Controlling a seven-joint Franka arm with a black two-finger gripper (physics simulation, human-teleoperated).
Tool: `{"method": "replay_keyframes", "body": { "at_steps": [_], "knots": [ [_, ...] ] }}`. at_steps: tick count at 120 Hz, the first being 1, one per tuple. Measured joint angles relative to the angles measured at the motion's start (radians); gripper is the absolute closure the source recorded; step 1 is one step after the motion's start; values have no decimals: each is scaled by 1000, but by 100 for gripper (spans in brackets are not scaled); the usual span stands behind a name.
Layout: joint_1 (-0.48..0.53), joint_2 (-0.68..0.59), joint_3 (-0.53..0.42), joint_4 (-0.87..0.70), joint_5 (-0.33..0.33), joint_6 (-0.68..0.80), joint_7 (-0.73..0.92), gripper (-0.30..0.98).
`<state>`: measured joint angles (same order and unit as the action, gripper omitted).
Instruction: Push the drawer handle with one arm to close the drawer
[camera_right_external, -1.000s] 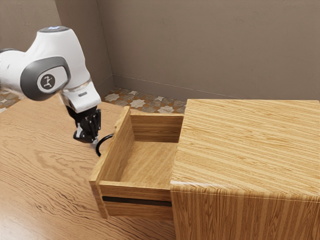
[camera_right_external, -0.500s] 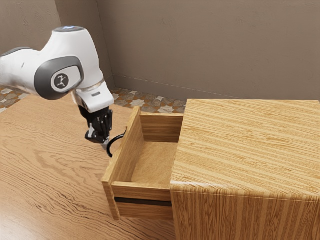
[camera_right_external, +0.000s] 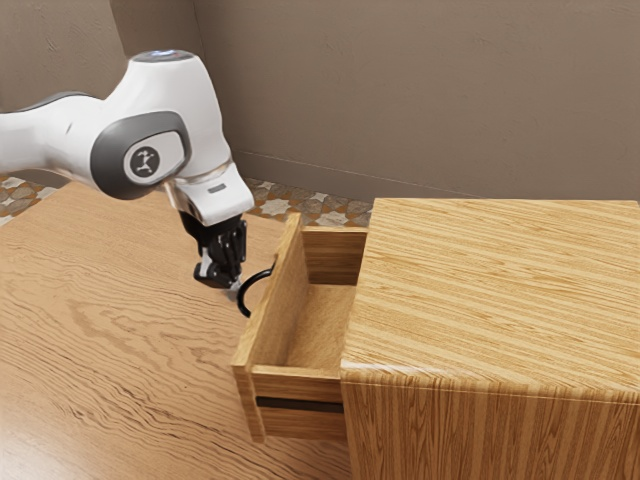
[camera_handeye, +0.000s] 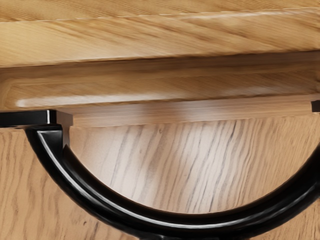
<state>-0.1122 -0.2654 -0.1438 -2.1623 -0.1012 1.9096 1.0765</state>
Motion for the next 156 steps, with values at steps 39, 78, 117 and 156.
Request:
{"method": "replay_keyframes", "body": {
  "at_steps": [39,78,117,156],
  "knots": [
    [0,9,-26,18,-11,0,-21,79],
    [-1,30,-48,35,-12,0,-41,79],
    [-3,75,-72,77,-12,0,-57,79],
    [-3,117,-102,115,-13,2,-73,79]
  ]
}}
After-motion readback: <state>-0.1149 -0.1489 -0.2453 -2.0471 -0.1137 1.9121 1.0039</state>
